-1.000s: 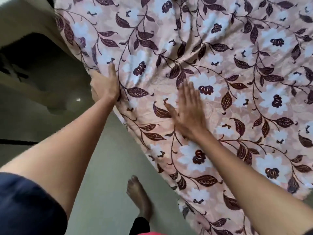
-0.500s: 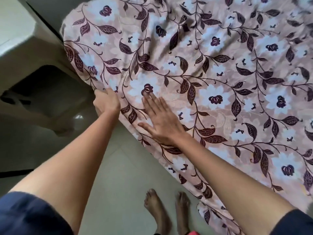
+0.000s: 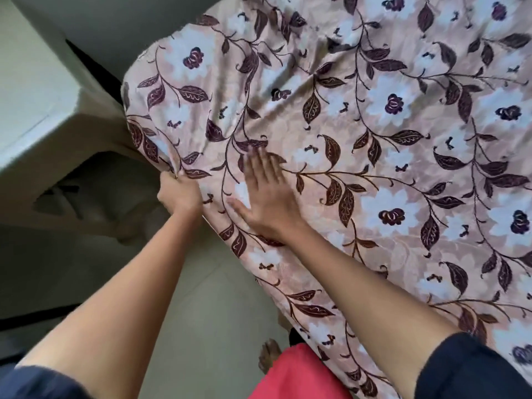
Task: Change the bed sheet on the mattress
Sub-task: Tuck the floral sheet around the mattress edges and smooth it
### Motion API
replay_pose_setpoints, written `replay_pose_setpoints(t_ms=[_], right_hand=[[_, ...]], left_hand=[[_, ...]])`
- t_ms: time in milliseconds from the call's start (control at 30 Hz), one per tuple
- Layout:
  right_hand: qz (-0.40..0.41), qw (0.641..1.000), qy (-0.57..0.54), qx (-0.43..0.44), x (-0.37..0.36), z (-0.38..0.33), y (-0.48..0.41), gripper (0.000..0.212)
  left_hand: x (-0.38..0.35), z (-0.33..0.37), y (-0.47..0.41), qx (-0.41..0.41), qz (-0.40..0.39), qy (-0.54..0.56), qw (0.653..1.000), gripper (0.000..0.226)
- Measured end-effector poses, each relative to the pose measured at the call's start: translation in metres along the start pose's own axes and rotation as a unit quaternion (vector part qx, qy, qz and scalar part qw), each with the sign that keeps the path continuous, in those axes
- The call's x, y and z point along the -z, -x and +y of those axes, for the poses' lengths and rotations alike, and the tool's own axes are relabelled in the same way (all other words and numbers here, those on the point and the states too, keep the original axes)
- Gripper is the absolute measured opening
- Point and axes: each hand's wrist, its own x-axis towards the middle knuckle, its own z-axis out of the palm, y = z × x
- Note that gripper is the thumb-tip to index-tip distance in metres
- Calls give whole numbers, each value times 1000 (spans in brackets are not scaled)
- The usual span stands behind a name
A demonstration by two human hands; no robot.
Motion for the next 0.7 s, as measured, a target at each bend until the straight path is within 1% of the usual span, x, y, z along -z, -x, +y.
replay_pose_setpoints(t_ms=[67,100,133,167,200,233,267,300,333,400,433,500,567,600,667,700], right_hand=[[-20,993,23,114,0,-6,-1,80],[-26,989,37,138,6,5,-9,78],[-16,992,36,121,11,19,-10,76],[-5,997,30,73,19,40,-18,77],[8,1000,20,6,26,62,-22,78],[13,998,24,-63,32,86,-28,80],[8,992,35,-122,38,108,-36,82],[-2,985,53,-166,44,124,-44,83],[-8,980,59,-191,47,131,-56,84],[-10,978,50,-204,48,118,-78,86],[-6,980,42,-194,46,102,-89,86],[-1,990,26,-138,39,64,-104,84],[-5,999,15,-48,29,25,-109,84],[-20,1000,21,6,26,8,-111,84],[-51,992,36,111,25,-9,-112,82],[-52,987,39,144,27,-6,-110,80]], left_hand=[[4,5,0,18,12,25,999,22],[3,18,-6,17,25,45,999,25],[4,26,-10,5,29,54,998,31],[2,40,-20,-16,29,55,998,40],[1,50,-27,-36,25,47,998,49],[0,59,-35,-56,24,27,998,55],[-1,68,-45,-70,29,2,997,55],[-2,72,-52,-79,37,-26,996,49],[-2,74,-59,-79,48,-48,995,40],[0,70,-65,-65,72,-61,993,30],[1,68,-69,-49,77,-51,995,29],[3,62,-75,-6,79,-22,997,29],[6,59,-80,41,76,4,996,31],[7,61,-83,56,77,16,995,32],[9,67,-83,56,80,27,995,37],[10,72,-82,33,80,21,996,41]])
